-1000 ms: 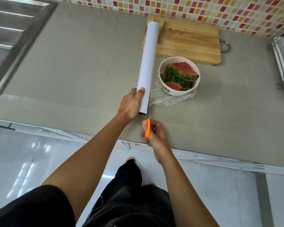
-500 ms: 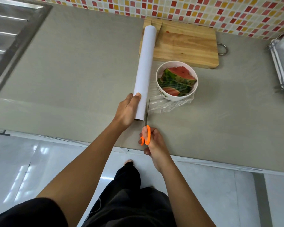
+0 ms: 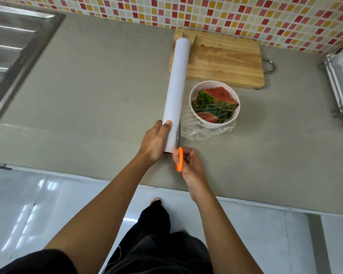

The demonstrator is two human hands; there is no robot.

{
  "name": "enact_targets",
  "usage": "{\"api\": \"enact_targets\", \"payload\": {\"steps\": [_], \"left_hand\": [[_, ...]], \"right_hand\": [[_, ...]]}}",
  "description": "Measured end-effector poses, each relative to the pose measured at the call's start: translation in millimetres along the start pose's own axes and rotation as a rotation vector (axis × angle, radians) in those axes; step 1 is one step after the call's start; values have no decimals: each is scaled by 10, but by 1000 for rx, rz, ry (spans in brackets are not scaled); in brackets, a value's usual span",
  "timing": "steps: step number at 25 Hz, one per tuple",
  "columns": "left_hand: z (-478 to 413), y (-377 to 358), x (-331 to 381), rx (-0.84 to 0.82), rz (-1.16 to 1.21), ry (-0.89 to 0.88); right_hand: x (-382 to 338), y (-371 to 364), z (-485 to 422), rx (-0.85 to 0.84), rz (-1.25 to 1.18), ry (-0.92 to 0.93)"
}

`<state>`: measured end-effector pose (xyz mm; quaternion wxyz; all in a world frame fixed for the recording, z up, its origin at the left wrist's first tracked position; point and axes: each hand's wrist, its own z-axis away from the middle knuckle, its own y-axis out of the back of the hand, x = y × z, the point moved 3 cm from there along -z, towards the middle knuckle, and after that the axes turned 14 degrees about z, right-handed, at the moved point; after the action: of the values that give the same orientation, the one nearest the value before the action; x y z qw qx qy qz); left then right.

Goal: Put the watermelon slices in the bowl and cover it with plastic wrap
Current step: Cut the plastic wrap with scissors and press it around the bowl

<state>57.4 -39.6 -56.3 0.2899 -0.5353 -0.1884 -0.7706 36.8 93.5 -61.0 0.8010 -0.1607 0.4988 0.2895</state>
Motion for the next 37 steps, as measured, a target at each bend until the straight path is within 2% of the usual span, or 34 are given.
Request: {"api": "enact_targets", "payload": {"steps": [5, 9, 15, 20, 24, 28, 34, 37], "left_hand": [[22, 6, -8, -8, -19, -3], [28, 20, -34, -6, -31, -11], [41, 26, -87, -50, -93, -42], [20, 46, -116, -111, -142, -113], [-31, 67, -75, -107, -41, -167], [-236, 92, 36, -65, 103, -45], [-689, -67, 404, -8, -183, -24], [-761, -99, 423, 33, -204, -74]], "right_hand": [[-140, 6, -186, 16, 59, 1], [-167, 55, -309, 47, -13, 42], [-291, 61, -506, 71, 57, 49], [-232, 83, -614, 53, 9, 34], [-183, 66, -666, 52, -25, 41], [-125, 87, -681, 70, -63, 60], [-188, 113, -642, 78, -36, 67], [-255, 99, -607, 105, -28, 51]]}}
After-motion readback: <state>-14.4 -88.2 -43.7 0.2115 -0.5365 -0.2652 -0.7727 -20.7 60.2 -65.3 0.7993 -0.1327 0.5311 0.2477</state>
